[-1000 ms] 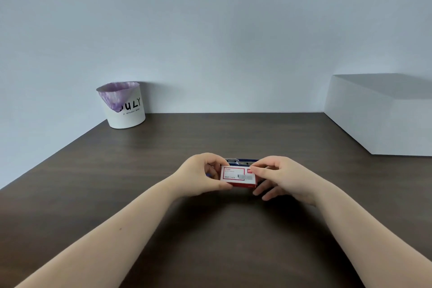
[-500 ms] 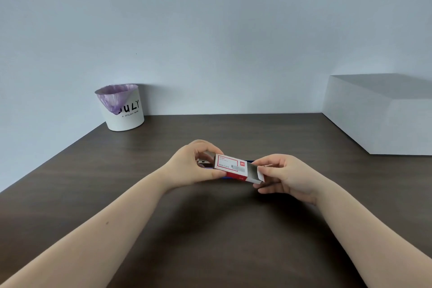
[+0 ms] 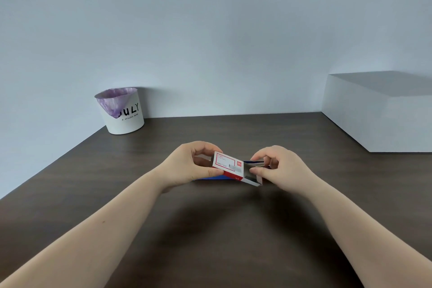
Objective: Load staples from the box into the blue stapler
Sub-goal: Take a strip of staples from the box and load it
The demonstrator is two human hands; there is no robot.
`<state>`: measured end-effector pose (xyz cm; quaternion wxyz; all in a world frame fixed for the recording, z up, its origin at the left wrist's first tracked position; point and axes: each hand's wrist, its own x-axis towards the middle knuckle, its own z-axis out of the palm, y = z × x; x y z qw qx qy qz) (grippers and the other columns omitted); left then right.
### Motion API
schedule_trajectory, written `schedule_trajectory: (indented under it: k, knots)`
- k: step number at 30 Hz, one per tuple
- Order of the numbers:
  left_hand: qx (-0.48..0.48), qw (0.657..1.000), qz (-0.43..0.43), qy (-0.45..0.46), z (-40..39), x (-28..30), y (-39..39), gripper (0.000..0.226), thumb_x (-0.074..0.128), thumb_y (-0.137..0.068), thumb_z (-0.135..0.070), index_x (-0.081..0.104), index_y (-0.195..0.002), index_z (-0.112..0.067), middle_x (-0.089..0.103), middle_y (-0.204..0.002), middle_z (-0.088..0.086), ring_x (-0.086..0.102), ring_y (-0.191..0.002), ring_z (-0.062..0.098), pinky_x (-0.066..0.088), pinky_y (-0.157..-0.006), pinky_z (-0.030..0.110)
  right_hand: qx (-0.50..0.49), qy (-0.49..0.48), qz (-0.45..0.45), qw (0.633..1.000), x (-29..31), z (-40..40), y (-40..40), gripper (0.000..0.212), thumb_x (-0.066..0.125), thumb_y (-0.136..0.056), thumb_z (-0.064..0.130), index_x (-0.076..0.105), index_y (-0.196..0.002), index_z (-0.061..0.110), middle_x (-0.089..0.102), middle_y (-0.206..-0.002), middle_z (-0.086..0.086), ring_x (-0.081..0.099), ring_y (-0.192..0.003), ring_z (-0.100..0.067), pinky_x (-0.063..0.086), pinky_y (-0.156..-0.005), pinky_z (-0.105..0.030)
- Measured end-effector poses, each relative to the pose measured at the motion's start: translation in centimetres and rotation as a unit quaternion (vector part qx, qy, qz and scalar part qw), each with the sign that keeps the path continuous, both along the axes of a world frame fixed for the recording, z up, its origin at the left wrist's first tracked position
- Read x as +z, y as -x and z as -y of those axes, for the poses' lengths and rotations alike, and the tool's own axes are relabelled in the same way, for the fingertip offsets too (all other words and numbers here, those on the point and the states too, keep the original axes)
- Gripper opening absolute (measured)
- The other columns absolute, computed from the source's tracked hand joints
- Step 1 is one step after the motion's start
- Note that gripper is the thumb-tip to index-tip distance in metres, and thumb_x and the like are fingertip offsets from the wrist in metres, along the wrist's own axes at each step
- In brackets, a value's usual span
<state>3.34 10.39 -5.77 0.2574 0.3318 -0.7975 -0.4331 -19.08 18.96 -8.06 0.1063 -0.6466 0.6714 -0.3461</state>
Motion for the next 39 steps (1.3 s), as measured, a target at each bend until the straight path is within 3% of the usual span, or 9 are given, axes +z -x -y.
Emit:
schedule_trajectory:
  k: [5,8,12,14,17,21,29,34,39]
  knots:
    - [-0.004,1.000,0.000,-0.009,0.2,-0.7,0.1,0.037,0.081,-0.068,-0.014,0.067,-0.101,-0.023,0.074,-0.103,0.001,0.072,-0.095,0.016,0.056,-0.092,0.038,0.063,-0.048,-0.074,0.994,-0.6,0.2,0.2,0.010,0.070,-0.079,0.027,0.072,-0.087,0.023,0.051,-0.079,0.008,0.053,-0.076,-0.009,0.041,-0.072,-0.020]
    - [-0.005,1.000,0.002,-0.005,0.3,-0.9,0.2,0.037,0.081,-0.068,-0.014,0.067,-0.101,-0.023,0.074,-0.103,0.000,0.071,-0.096,0.014,0.056,-0.092,0.035,0.067,-0.059,-0.094,0.992,-0.9,0.5,0.0,0.009,0.067,-0.081,0.026,0.072,-0.087,0.021,0.048,-0.078,0.011,0.054,-0.077,-0.013,0.040,-0.069,-0.018]
    - [-0.003,1.000,-0.008,-0.011,0.3,-1.3,0.2,0.036,0.080,-0.069,-0.009,0.067,-0.101,-0.019,0.075,-0.102,0.001,0.071,-0.095,0.014,0.056,-0.091,0.033,0.052,-0.044,-0.114,0.991,-1.3,0.9,-0.6,0.009,0.061,-0.084,0.020,0.069,-0.083,0.018,0.044,-0.076,0.012,0.053,-0.077,-0.015,0.047,-0.073,-0.029]
    - [0.003,1.000,-0.013,-0.016,0.5,-1.5,-0.1,0.036,0.080,-0.069,-0.008,0.067,-0.101,-0.018,0.075,-0.102,0.003,0.071,-0.096,0.016,0.056,-0.090,0.033,0.030,0.001,-0.081,0.996,-1.5,1.1,-0.7,0.010,0.059,-0.085,0.016,0.065,-0.078,0.020,0.046,-0.079,0.009,0.052,-0.077,-0.013,0.047,-0.075,-0.030]
    - [0.010,0.999,-0.017,-0.032,0.8,-2.2,-0.7,0.036,0.080,-0.069,-0.006,0.067,-0.100,-0.017,0.076,-0.102,0.006,0.071,-0.096,0.020,0.057,-0.087,0.033,-0.054,0.076,0.030,0.995,-0.8,1.1,-0.6,0.012,0.055,-0.088,0.010,0.062,-0.081,0.017,0.050,-0.082,0.006,0.050,-0.072,-0.006,0.038,-0.065,-0.013]
    - [0.026,0.999,-0.007,-0.036,1.2,-3.0,-1.3,0.037,0.081,-0.067,-0.005,0.065,-0.100,-0.015,0.077,-0.099,0.001,0.072,-0.092,0.016,0.057,-0.080,0.023,-0.102,-0.044,0.220,0.969,-0.5,0.7,-0.2,0.012,0.044,-0.094,0.011,0.053,-0.087,0.013,0.061,-0.087,-0.006,0.065,-0.075,-0.020,0.056,-0.058,-0.026]
    - [-0.001,0.998,0.068,-0.010,1.1,-3.6,-0.7,0.039,0.083,-0.066,-0.017,0.062,-0.099,-0.015,0.077,-0.096,-0.004,0.069,-0.074,0.003,0.052,-0.070,0.015,-0.026,-0.100,0.279,0.955,-0.3,0.2,-1.4,0.010,0.040,-0.097,0.010,0.048,-0.090,0.008,0.071,-0.088,-0.019,0.074,-0.078,-0.027,0.062,-0.073,-0.037]
    - [-0.014,0.996,0.093,-0.002,0.9,-3.8,-0.5,0.038,0.083,-0.066,-0.021,0.062,-0.097,-0.021,0.077,-0.098,-0.005,0.072,-0.089,0.010,0.056,-0.085,0.026,0.026,-0.112,0.302,0.946,-0.3,-0.1,-1.8,0.008,0.041,-0.098,0.009,0.048,-0.097,0.003,0.071,-0.091,-0.020,0.074,-0.081,-0.027,0.062,-0.073,-0.034]
    - [-0.012,0.995,0.101,0.005,0.9,-3.9,-0.7,0.039,0.084,-0.065,-0.023,0.061,-0.096,-0.023,0.077,-0.097,-0.007,0.072,-0.091,0.015,0.057,-0.089,0.032,0.039,-0.119,0.297,0.946,-0.3,-0.2,-1.9,0.009,0.042,-0.098,0.009,0.048,-0.098,0.003,0.072,-0.090,-0.018,0.074,-0.082,-0.026,0.061,-0.076,-0.037]
